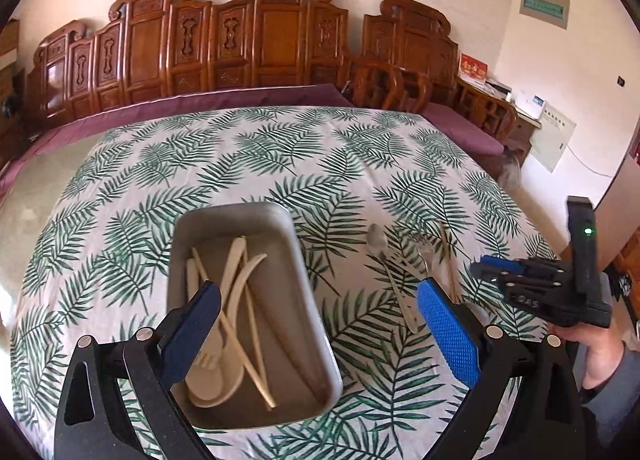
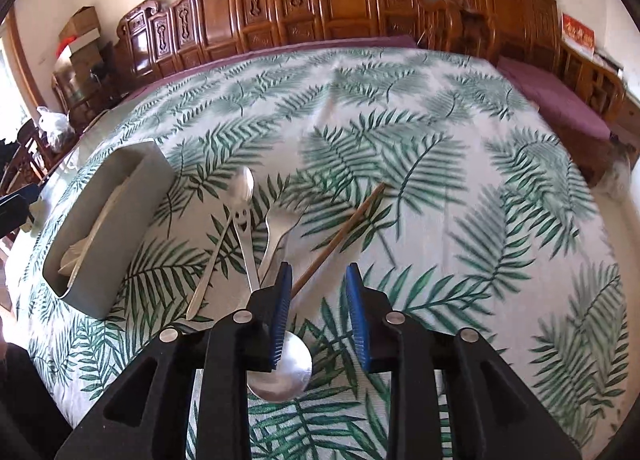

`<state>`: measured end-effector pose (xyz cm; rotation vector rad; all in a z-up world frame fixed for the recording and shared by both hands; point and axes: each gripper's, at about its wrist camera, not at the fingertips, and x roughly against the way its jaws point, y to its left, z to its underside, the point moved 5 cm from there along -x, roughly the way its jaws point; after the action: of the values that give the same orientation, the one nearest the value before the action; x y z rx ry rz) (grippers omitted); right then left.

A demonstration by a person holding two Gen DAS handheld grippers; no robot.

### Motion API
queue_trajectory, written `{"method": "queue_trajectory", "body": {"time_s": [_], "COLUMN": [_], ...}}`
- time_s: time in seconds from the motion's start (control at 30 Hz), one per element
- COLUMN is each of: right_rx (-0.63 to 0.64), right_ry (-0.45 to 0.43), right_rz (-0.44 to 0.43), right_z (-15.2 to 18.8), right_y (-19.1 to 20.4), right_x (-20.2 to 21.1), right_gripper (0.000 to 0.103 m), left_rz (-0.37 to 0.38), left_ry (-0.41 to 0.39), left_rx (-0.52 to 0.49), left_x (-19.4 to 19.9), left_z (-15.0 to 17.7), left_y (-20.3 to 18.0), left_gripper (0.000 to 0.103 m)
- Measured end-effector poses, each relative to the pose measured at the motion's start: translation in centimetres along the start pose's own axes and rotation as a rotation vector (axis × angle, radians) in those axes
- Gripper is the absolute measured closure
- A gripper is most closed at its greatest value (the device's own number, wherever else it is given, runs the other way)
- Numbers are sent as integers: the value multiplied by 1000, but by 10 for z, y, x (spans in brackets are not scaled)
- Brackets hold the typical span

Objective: Organize utensils
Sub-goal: 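Grasp another wooden chopstick in the pile with the right tool, then grasp a metal spoon by its handle with the left tool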

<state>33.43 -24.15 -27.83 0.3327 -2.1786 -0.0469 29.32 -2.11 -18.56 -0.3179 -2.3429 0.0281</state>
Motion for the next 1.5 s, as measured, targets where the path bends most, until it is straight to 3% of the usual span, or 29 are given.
{"method": "queue_trajectory", "body": {"time_s": [0.23,0.6,0.7,0.9,1.33,1.5], "right_rx": [14,9,26,-14,3,-2], "right_ry": [84,115,115,99,-10,-8], "right_rz": [56,127,163,146,80,84], "right_z": [7,8,8,5,-9,-4], "right_y": [16,18,17,6,-22,-41], "right_x": [-26,-29,-30,-26,22,26], "right_gripper": [73,76,86,96,97,97], "left_rz": [-5,-3,-3,-5,-24,0], "left_ry": [16,20,21,26,53,76], "left_rx": [-22,-42,-50,-66,-113,-156], "left_x": [-6,-6,-6,-6,-15,-27], "left_z": [5,7,9,12,20,24], "left_y": [-10,-18,-19,-25,-54,-73], "left_gripper": [8,8,8,8,8,8]}}
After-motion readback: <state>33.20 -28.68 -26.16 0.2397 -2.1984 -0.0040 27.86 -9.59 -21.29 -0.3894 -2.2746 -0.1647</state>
